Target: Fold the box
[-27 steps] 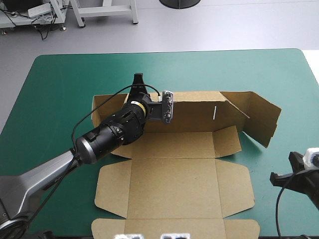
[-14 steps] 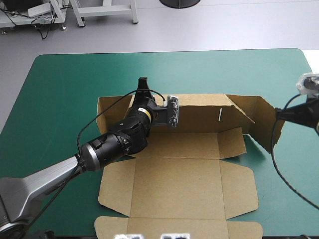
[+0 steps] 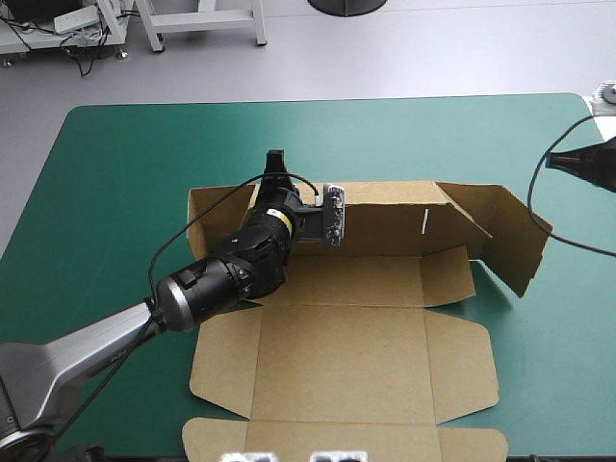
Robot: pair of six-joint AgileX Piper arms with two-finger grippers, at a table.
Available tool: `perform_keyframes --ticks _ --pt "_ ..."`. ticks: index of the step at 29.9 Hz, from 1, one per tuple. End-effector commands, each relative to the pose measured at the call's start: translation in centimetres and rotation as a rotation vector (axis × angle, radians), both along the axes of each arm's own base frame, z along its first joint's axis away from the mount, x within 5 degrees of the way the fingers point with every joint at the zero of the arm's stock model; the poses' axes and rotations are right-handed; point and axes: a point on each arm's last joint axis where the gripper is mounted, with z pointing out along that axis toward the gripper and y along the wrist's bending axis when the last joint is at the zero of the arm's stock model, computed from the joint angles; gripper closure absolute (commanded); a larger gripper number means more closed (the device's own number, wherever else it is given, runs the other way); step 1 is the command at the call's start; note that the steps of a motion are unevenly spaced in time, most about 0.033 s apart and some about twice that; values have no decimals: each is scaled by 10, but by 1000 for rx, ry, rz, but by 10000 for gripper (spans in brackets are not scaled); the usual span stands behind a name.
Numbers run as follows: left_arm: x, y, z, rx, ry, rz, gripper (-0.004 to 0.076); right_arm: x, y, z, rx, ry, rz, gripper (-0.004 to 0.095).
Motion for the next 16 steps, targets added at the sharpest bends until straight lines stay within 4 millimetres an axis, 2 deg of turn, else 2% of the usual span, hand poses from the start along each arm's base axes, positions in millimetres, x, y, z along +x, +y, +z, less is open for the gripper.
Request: perform_keyframes --ticks 1,5,10,16 --pt "-5 4 23 -43 -64 -3 734 8 -20 16 103 -182 54 926" --pt "-5 4 23 -48 -65 0 734 31 -32 -10 191 -115 130 926" --pt "-5 4 23 -48 -64 0 734 67 -33 -60 367 25 272 926" --pt "-5 4 23 -50 -65 -3 734 89 -28 -84 510 14 415 926"
